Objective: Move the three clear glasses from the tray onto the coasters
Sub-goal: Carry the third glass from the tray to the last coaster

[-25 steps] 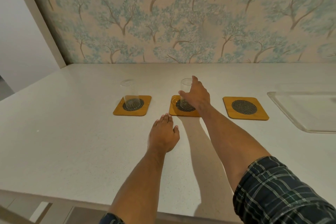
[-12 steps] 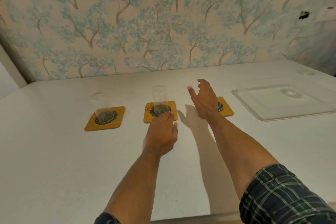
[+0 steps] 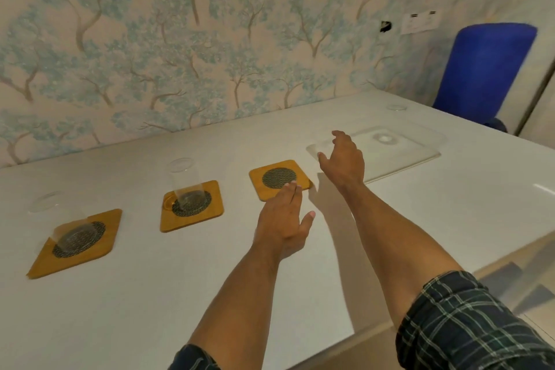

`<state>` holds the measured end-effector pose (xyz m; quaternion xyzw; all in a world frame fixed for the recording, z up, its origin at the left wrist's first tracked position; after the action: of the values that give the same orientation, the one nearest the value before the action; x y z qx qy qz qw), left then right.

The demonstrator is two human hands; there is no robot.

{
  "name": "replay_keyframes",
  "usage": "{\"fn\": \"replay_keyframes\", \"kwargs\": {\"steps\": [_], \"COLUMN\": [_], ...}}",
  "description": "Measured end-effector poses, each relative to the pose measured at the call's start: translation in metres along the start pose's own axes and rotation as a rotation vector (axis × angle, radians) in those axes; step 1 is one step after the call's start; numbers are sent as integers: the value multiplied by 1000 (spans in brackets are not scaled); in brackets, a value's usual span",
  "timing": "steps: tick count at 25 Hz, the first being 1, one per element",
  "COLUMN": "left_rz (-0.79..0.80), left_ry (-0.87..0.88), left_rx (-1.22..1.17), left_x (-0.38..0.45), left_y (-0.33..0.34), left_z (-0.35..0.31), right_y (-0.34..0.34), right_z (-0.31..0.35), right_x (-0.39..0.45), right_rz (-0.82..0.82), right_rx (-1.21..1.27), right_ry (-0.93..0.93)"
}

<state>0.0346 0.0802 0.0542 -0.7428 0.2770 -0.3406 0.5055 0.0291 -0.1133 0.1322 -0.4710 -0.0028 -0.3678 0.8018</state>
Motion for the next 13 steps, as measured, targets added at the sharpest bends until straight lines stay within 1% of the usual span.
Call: {"fn": "replay_keyframes", "kwargs": {"steps": [5, 9, 13], "left_rz": [74, 147, 141], "left_ry": [21, -37, -75], "left_rx": [-75, -142, -124], "left_x": [40, 69, 97], "left_y": [31, 52, 63], "left_z": [-39, -57, -64], "right_y": [-31, -46, -52], "right_z": [-61, -103, -126], "right_x": [20, 39, 59], "right_rz": [-33, -42, -45], "right_rx": [-86, -113, -104], "right_ry": [111, 224, 272]}}
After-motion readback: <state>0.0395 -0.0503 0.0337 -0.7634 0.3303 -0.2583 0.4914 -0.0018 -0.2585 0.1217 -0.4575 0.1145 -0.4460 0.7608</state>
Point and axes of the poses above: each hand's wrist, its own x-axis towards the middle knuckle, its own y-axis out of the palm, z = x × y, the point moved 9 cm from there along x, towards the middle knuckle, and after that the axes turned 9 degrees about z, right-handed, at the moved point
